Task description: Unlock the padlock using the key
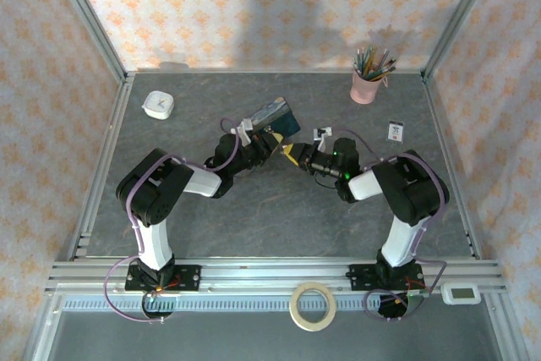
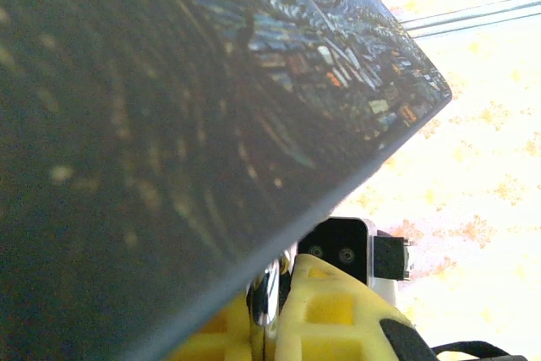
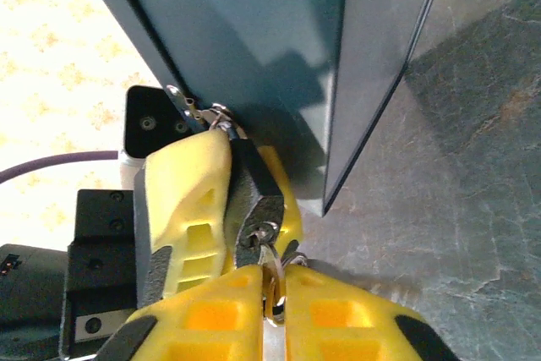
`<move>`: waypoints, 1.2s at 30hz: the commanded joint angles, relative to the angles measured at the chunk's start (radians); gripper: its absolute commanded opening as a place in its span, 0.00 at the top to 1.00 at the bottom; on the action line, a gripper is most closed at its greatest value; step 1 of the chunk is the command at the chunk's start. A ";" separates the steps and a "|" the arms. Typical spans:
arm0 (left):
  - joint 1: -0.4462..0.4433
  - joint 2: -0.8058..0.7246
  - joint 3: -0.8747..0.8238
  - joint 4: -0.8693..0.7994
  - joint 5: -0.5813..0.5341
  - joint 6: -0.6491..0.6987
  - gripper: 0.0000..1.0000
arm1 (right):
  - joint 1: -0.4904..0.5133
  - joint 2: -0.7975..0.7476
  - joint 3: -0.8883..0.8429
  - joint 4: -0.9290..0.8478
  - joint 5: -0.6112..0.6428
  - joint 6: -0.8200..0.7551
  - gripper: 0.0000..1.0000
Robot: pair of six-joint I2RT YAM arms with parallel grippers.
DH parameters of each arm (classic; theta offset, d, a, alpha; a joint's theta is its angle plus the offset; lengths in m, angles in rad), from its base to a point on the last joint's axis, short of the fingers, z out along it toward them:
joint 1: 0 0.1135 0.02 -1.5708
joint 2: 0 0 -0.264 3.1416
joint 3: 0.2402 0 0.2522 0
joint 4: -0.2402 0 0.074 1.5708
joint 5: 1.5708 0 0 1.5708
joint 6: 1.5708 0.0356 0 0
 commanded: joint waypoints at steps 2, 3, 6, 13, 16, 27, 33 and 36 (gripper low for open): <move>-0.008 -0.021 -0.022 0.084 0.028 0.002 1.00 | 0.001 0.016 0.016 0.070 0.016 0.031 1.00; -0.008 -0.018 -0.024 0.090 0.028 0.003 1.00 | -0.001 0.021 0.016 0.076 0.016 0.054 1.00; -0.008 0.000 -0.027 0.136 0.039 0.013 1.00 | -0.006 0.035 0.004 0.164 0.000 0.182 1.00; -0.007 0.154 -0.050 0.546 0.188 0.112 1.00 | -0.012 0.074 0.017 0.564 -0.035 0.723 1.00; -0.003 0.240 -0.068 0.756 0.208 0.109 1.00 | -0.010 0.121 0.040 0.724 -0.003 1.026 1.00; -0.008 0.280 -0.045 0.780 0.225 0.253 1.00 | 0.000 0.095 0.104 0.725 0.161 1.294 1.00; -0.003 0.269 -0.069 0.780 0.211 0.263 1.00 | 0.006 0.131 0.103 0.724 0.183 1.286 1.00; 0.003 0.270 -0.073 0.780 0.193 0.243 1.00 | 0.007 0.161 0.098 0.723 0.161 1.232 1.00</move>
